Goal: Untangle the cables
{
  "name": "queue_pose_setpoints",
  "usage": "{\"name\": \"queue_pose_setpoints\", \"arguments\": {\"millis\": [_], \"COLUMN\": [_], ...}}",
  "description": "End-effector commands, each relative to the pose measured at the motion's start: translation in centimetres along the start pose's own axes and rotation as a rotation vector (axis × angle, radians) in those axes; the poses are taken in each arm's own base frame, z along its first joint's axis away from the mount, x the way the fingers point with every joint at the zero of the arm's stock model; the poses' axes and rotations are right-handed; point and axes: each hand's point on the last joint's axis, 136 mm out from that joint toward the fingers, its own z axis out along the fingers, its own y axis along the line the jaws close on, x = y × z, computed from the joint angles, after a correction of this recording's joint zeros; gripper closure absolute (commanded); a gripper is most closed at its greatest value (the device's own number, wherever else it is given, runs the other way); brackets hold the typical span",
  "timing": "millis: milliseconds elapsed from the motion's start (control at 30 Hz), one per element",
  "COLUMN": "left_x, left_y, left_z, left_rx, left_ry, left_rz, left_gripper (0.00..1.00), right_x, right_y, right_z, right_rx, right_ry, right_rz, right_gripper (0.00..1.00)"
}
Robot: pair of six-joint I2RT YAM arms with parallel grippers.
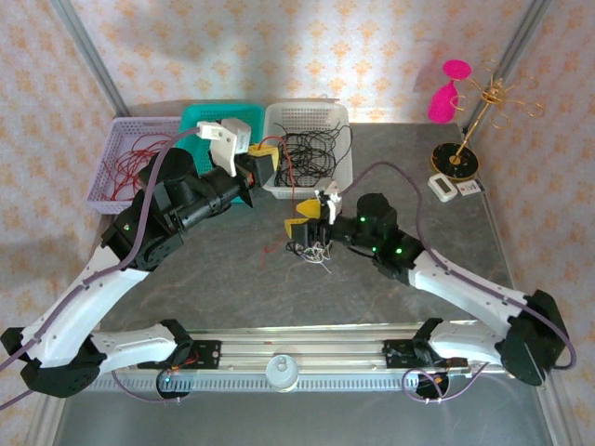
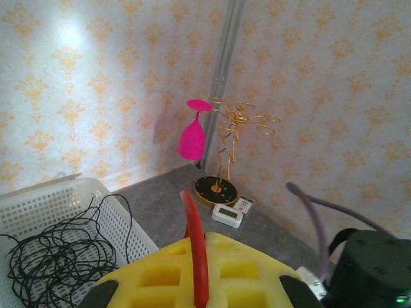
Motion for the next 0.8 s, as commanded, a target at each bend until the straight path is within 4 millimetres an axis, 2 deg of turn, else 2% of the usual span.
{"name": "queue_pose_setpoints", "arguments": {"millis": [0, 67, 133, 200, 267, 333, 367, 400, 433, 567, 667, 767], "left_x": [-0.7, -0.8, -1.2, -1.5, -1.8, -2.3, -2.7, -3.2, -3.8, -7.0, -10.2, -13.4], "left_y": [-0.3, -0.3, -0.5, -0.2, 0.7, 1.6, 2.1, 2.6, 3.3, 6.4, 8.6, 10.9], "left_z": [0.2, 0.2, 0.1, 0.1, 0.0, -0.3, -0.4, -0.5, -0.6, -1.0, -1.7, -2.7], "left_rx": [0.017, 0.019, 0.023, 0.003, -0.055, -0.111, -0.137, -0.169, -0.211, -0.405, -0.524, -0.647], "left_ry": [-0.004, -0.002, -0.003, -0.006, -0.007, -0.011, -0.017, -0.026, -0.033, -0.070, -0.145, -0.220], "left_rz": [-0.014, -0.015, -0.014, -0.005, 0.014, 0.033, 0.042, 0.052, 0.063, 0.127, 0.151, 0.183], "left_gripper": [1.00, 1.00, 1.00, 1.00, 1.00, 1.00, 1.00, 1.00, 1.00, 1.00, 1.00, 1.00], "right_x": [-2.4, -2.1, -1.6, -1.1, -0.7, -0.5, -0.4, -0.4, -0.4, -0.3, 0.0, 0.5], "right_y": [1.5, 0.6, -1.2, -3.3, -4.6, -5.5, -5.6, -5.4, -5.2, -4.6, -4.1, -2.8], "right_z": [0.5, 1.3, 2.2, 3.0, 3.2, 2.9, 2.8, 2.7, 2.5, 1.5, 0.8, 0.4], "right_rx": [-0.100, -0.079, -0.010, 0.085, 0.138, 0.188, 0.191, 0.186, 0.180, 0.160, 0.144, 0.090], "right_ry": [-0.126, -0.137, -0.134, -0.121, -0.113, -0.124, -0.123, -0.125, -0.130, -0.147, -0.146, -0.142], "right_rz": [-0.050, -0.030, 0.001, 0.031, 0.049, 0.058, 0.058, 0.056, 0.056, 0.064, 0.089, 0.120], "right_gripper": [0.38, 0.39, 0.43, 0.54, 0.64, 0.68, 0.62, 0.51, 0.46, 0.41, 0.38, 0.34]}}
